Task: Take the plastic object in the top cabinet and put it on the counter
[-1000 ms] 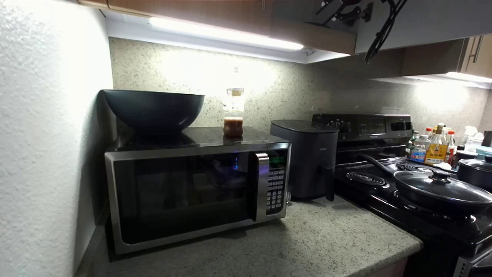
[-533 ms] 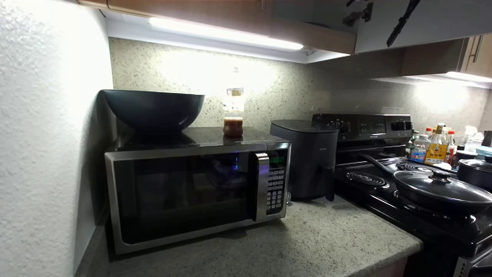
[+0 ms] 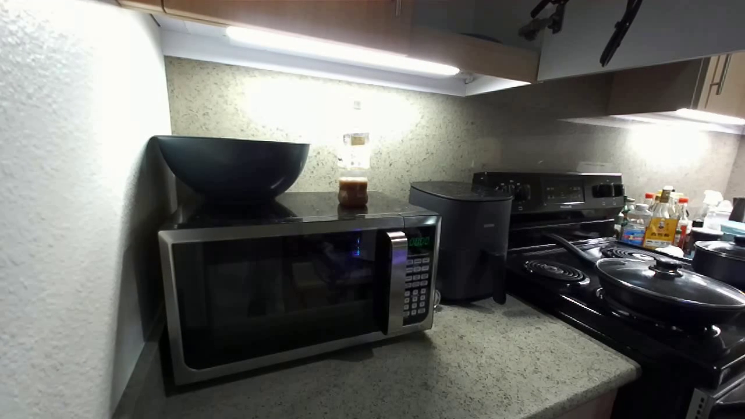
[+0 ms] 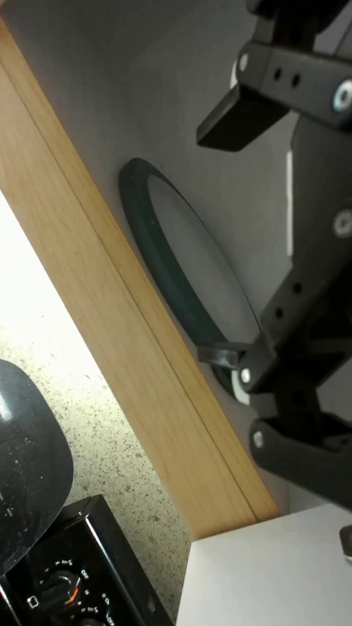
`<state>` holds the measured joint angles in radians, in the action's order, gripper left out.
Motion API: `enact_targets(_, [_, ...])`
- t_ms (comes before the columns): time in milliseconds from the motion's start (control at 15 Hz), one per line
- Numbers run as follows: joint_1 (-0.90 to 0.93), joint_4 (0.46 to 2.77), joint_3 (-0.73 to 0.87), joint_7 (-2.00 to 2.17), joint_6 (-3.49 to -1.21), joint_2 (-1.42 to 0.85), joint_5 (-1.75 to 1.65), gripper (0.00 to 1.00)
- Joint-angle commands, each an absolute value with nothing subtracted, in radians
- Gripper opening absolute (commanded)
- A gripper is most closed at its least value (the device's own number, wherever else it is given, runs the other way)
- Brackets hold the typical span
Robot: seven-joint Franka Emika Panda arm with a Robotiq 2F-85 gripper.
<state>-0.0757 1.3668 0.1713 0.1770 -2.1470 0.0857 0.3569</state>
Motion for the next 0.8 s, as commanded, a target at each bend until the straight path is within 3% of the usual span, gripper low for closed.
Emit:
enact_targets(0, [-0.089,1.177,0.167,0.097,-2.008,-0.028,0.367,1.0])
enact_targets(400, [-0.123,0.916,0.145,0.063,-1.826,-0.198,0.37,1.0])
enact_targets(467, [-0.087,1.017,0.164,0.092,-1.887,-0.134,0.357,1.0])
enact_targets(733, [-0.097,0.967,0.16,0.093,-1.923,-0.189,0.354,1.0])
